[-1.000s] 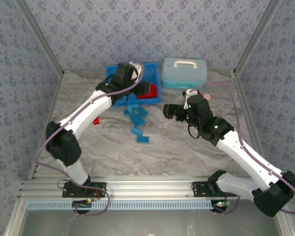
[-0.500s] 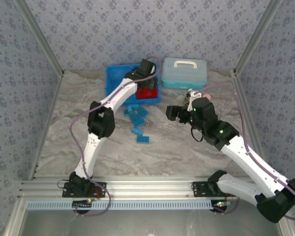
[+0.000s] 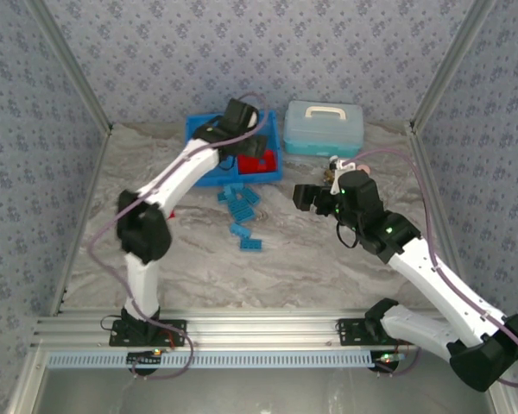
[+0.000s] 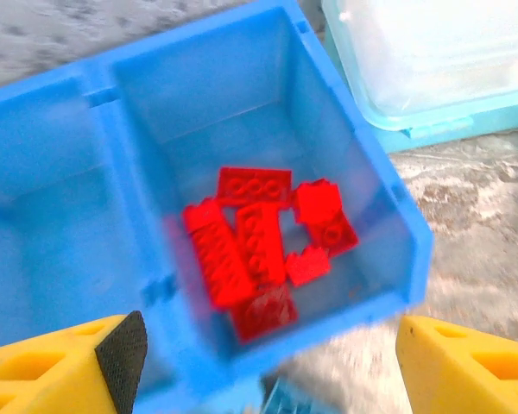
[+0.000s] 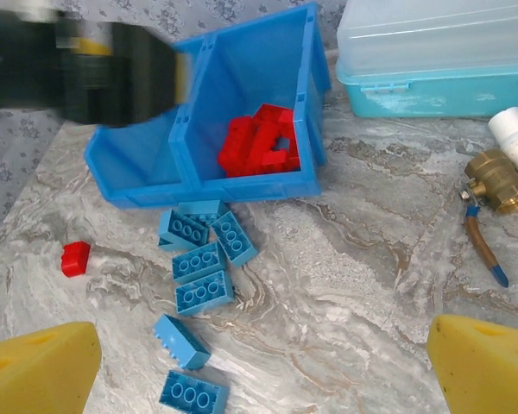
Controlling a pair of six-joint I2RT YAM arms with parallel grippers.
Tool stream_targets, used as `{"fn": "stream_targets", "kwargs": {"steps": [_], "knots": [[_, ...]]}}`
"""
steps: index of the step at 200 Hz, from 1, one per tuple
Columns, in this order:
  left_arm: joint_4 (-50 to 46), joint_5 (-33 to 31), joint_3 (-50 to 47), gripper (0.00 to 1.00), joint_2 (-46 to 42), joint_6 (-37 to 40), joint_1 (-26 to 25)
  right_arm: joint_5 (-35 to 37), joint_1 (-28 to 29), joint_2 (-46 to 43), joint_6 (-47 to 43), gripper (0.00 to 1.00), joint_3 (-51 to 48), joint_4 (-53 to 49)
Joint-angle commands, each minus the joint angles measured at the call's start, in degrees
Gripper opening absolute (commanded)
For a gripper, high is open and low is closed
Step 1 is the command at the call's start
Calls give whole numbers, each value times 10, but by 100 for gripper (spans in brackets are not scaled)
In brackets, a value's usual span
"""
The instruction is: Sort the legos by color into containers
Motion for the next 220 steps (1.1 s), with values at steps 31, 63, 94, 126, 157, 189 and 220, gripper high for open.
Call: {"fn": "stream_targets", "kwargs": {"steps": [31,63,94,126,157,189,220], "knots": [[-28,-55,-320,79,-285,-149,102,-22,12,29,-8,100,11,15],[-30,-40,-449,78,-331,-200,173,-21,24,40,-8,100,21,17],[0,22,-477,78,-273,-204,224,-11,35,39,-6,100,26,10],[28,28,-467,78,-202,-197,240,3,42,34,-6,100,28,0],[35,14,-435,73,-127,-183,251,9,43,32,-10,100,31,-6],[57,8,-421,59,-80,-177,259,14,42,35,-12,100,34,-7],[59,18,-404,51,-50,-167,259,10,43,48,-14,100,47,-8]]}}
